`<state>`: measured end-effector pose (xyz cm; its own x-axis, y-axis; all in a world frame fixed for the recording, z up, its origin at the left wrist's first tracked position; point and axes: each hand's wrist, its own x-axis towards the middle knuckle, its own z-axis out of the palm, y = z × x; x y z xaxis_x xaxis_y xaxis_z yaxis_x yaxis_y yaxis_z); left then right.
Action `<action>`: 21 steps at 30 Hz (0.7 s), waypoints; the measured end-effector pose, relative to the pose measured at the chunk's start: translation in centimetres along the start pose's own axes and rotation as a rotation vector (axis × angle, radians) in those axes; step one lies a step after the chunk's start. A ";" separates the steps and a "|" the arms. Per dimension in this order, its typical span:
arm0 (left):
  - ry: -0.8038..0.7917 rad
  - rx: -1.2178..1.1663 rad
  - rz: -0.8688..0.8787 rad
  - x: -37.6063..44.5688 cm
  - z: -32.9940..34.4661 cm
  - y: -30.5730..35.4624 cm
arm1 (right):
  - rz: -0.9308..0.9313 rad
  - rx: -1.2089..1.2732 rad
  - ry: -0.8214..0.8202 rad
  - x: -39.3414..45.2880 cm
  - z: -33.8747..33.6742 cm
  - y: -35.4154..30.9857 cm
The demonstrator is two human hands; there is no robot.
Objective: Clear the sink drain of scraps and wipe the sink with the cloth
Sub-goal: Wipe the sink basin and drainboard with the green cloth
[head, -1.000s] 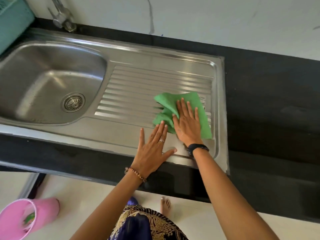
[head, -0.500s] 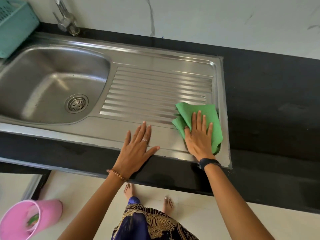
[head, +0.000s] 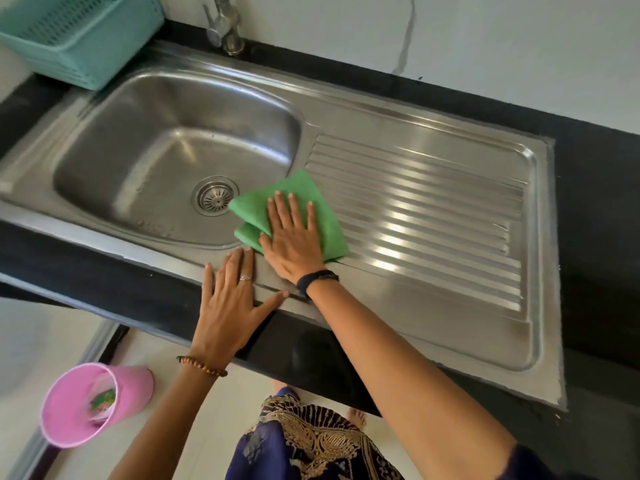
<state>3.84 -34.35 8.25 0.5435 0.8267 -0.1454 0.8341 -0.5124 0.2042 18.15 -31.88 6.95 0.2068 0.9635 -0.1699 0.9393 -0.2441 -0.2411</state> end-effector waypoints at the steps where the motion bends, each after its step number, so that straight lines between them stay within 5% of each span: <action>1: 0.005 -0.009 0.001 -0.1 0.0 -0.3 | -0.030 -0.013 -0.012 0.6 0.1 -0.7; 11: 0.056 -0.121 0.003 -0.7 -0.4 0.0 | -0.258 -0.021 -0.052 -3.9 0.8 0.3; 21: 0.014 -0.197 0.262 -4.9 2.3 9.6 | -0.062 0.067 -0.002 -14.2 0.2 9.8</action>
<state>9.38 -43.89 8.66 0.7345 0.6767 -0.0499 0.6310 -0.6542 0.4169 24.38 -47.99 6.84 0.1477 0.9769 -0.1547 0.9298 -0.1904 -0.3151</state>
